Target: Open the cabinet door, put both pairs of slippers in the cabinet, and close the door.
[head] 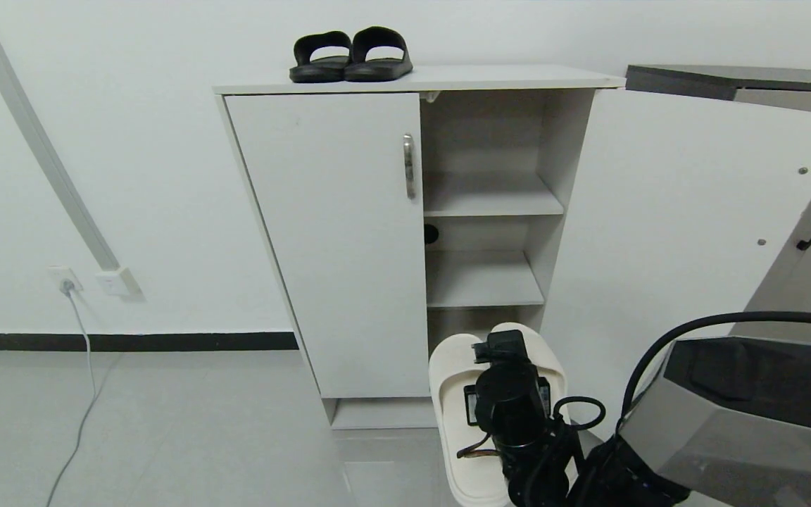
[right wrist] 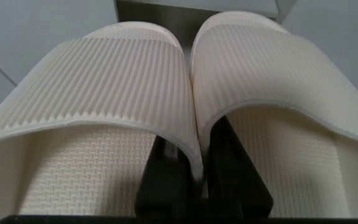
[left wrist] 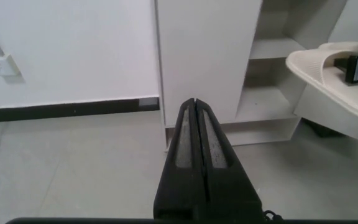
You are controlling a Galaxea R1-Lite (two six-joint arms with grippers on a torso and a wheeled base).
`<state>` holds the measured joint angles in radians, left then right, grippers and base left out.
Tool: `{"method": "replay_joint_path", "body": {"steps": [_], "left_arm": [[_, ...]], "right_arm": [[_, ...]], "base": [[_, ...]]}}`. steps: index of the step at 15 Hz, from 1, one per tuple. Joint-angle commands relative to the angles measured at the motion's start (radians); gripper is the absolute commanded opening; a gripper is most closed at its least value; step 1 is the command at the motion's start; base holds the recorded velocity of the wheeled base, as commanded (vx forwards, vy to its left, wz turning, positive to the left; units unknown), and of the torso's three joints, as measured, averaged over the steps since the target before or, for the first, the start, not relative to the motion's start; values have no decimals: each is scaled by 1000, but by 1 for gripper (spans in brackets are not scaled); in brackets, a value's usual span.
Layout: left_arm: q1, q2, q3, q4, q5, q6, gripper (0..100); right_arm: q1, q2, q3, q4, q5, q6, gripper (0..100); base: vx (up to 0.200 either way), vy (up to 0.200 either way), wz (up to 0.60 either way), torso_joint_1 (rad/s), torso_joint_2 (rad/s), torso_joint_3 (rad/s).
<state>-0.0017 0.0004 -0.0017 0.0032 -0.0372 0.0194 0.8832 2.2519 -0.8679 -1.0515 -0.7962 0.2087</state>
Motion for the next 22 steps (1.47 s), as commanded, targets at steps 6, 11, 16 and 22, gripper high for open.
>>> {"method": "replay_joint_path", "body": {"steps": [6, 11, 16, 22], "left_arm": [[0, 1, 0, 0, 2, 1, 0], [0, 1, 0, 0, 2, 1, 0], [0, 1, 0, 0, 0, 1, 0], [0, 3, 0, 0, 0, 1, 0]], "right_arm": [[-21, 37, -20, -4, -5, 0, 0], [-40, 40, -25, -4, -6, 1, 0], [-49, 40, -26, -4, -6, 1, 0], [-50, 40, -26, -5, -12, 0, 0]], "base": [[0, 0, 0, 0, 0, 0], [0, 0, 0, 0, 0, 0], [0, 0, 0, 0, 0, 0], [0, 0, 0, 0, 2, -44]]}}
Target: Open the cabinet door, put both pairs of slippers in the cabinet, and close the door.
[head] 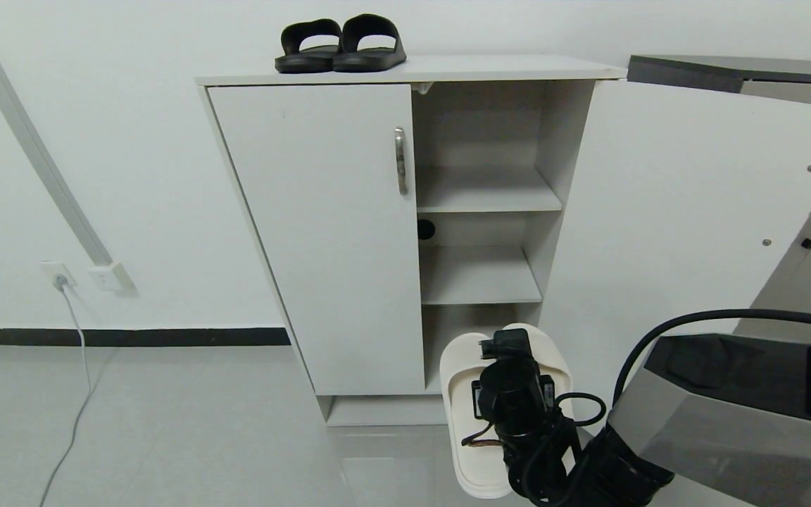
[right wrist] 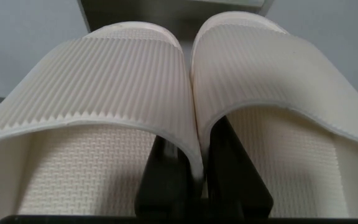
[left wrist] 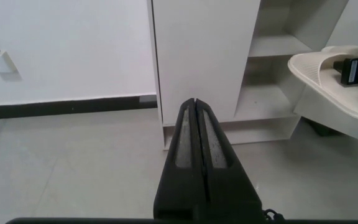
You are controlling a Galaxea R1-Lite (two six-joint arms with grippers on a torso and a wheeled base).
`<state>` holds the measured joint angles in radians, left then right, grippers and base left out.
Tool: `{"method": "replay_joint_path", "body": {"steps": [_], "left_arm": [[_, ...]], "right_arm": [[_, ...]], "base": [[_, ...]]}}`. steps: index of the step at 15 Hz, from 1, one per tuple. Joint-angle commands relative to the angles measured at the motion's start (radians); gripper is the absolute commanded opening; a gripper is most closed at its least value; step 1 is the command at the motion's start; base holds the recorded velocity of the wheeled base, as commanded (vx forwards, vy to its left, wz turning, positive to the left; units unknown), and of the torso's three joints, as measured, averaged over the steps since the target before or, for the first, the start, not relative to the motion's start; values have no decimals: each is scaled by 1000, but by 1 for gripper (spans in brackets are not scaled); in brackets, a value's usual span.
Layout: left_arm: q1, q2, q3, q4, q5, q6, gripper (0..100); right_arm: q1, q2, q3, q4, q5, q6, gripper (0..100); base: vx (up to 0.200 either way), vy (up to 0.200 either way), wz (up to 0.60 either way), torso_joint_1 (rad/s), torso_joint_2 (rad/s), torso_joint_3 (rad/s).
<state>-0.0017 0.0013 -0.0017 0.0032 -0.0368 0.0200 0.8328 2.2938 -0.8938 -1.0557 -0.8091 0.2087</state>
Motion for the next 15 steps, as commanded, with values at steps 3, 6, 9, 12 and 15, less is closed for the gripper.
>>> {"method": "replay_joint_path", "body": {"steps": [3, 6, 9, 12, 15], "left_arm": [[0, 2, 0, 0, 0, 0, 0], [0, 2, 0, 0, 0, 0, 0], [0, 0, 0, 0, 0, 0, 0], [0, 0, 0, 0, 2, 0, 0], [0, 0, 0, 0, 2, 0, 0]], "right_arm": [[0, -2, -4, -1, 2, 0, 0], [-6, 19, -48, -29, 2, -11, 0], [-37, 81, -123, -29, 5, -26, 0], [-54, 95, -165, -70, 2, -75, 0], [-58, 119, -163, -276, 7, -207, 0]], "base": [[0, 0, 0, 1, 2, -180], [0, 0, 0, 4, 2, -198], [0, 0, 0, 4, -2, -198], [0, 0, 0, 8, 2, -83], [0, 0, 0, 0, 0, 0]]}}
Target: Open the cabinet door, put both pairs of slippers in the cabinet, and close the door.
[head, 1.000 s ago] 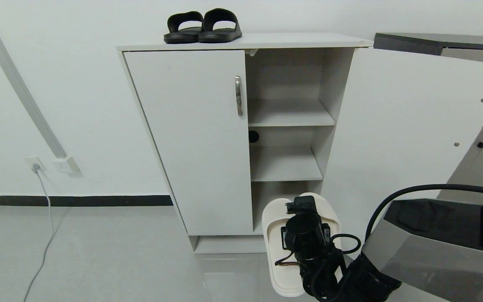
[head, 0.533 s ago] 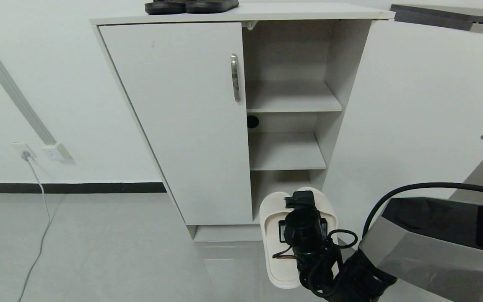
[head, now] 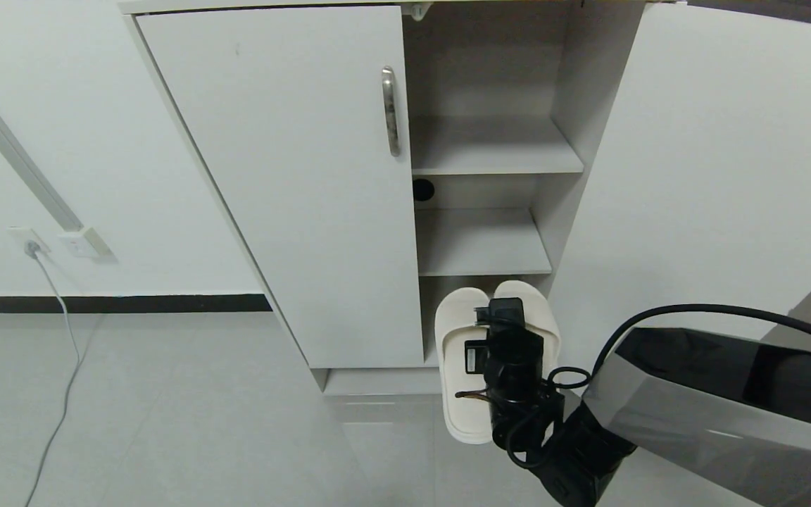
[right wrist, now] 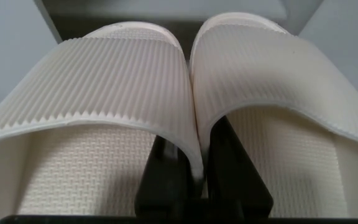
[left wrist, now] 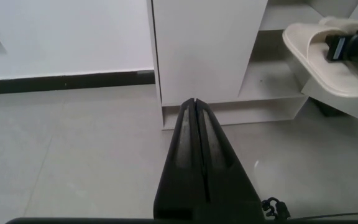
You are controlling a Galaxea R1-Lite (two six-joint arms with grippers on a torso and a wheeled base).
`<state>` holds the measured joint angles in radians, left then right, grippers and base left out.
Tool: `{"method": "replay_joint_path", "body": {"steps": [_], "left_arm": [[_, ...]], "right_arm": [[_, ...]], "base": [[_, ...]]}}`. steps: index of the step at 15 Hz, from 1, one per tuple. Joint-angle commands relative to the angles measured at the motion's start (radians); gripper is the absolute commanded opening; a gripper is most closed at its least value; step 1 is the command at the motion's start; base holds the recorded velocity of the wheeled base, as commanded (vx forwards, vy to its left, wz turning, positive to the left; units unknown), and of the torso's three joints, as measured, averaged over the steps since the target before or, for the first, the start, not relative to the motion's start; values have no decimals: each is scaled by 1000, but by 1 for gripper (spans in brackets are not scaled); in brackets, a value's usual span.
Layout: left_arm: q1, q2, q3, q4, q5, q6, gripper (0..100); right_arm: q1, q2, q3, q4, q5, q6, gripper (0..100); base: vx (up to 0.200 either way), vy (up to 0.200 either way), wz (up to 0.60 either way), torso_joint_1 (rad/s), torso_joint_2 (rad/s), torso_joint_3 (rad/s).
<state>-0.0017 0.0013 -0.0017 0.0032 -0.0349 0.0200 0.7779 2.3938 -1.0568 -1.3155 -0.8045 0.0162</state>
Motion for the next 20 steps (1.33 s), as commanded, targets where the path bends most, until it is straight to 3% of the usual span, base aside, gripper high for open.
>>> {"method": "replay_joint_path", "body": {"steps": [1, 11, 20], "left_arm": [[0, 0, 0, 0, 0, 0, 0], [0, 0, 0, 0, 0, 0, 0], [0, 2, 0, 0, 0, 0, 0]], "right_arm": [[-3, 30, 1, -50, 1, -42, 0], [-15, 33, 3, -83, -1, -62, 0], [-17, 38, 4, -83, -1, -62, 0]], "base": [[0, 0, 0, 0, 0, 0], [0, 0, 0, 0, 0, 0], [200, 0, 0, 2, 0, 1]]}}
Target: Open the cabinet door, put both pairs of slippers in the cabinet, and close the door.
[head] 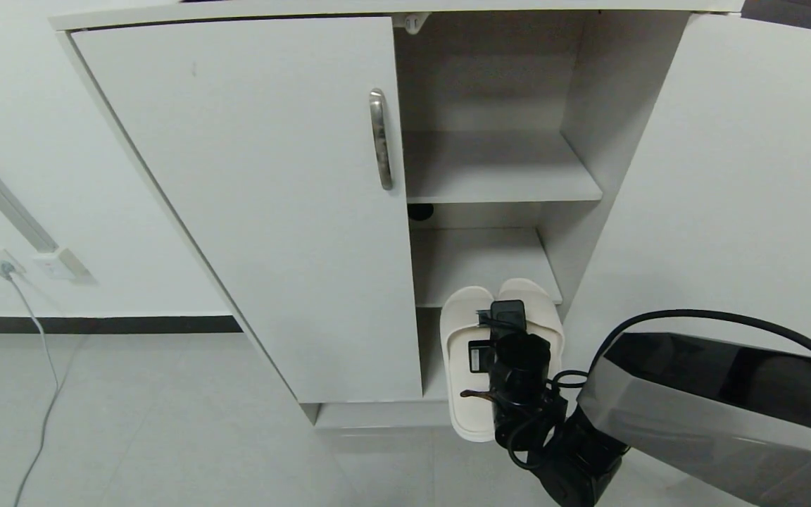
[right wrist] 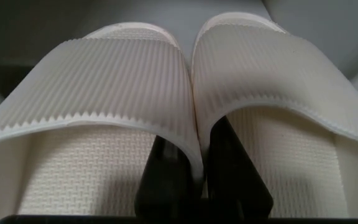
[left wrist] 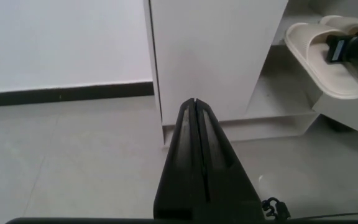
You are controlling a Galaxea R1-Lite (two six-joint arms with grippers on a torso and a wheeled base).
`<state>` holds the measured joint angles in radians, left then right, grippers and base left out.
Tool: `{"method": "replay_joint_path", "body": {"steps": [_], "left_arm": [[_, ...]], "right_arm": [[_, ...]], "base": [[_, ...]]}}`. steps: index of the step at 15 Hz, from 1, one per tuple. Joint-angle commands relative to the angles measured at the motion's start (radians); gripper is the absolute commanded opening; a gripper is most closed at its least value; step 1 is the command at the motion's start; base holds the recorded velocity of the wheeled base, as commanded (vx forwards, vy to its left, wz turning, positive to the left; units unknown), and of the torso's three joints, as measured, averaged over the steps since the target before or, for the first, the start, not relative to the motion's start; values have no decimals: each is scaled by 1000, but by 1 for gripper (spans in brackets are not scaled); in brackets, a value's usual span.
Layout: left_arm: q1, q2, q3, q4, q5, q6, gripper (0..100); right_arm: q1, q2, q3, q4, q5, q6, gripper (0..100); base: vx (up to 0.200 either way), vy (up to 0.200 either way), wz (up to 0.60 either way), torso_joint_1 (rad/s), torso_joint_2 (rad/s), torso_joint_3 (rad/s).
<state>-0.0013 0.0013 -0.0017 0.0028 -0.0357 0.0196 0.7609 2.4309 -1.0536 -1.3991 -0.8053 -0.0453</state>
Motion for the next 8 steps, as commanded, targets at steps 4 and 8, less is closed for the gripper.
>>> {"method": "replay_joint_path", "body": {"steps": [4, 8], "left_arm": [[0, 2, 0, 0, 0, 0, 0], [0, 0, 0, 0, 0, -1, 0]], "right_arm": [[-2, 1, 1, 0, 0, -1, 0], [-14, 17, -23, 2, 8, -1, 0]], "base": [[200, 0, 0, 1, 4, 2], [0, 0, 0, 0, 0, 0]]}}
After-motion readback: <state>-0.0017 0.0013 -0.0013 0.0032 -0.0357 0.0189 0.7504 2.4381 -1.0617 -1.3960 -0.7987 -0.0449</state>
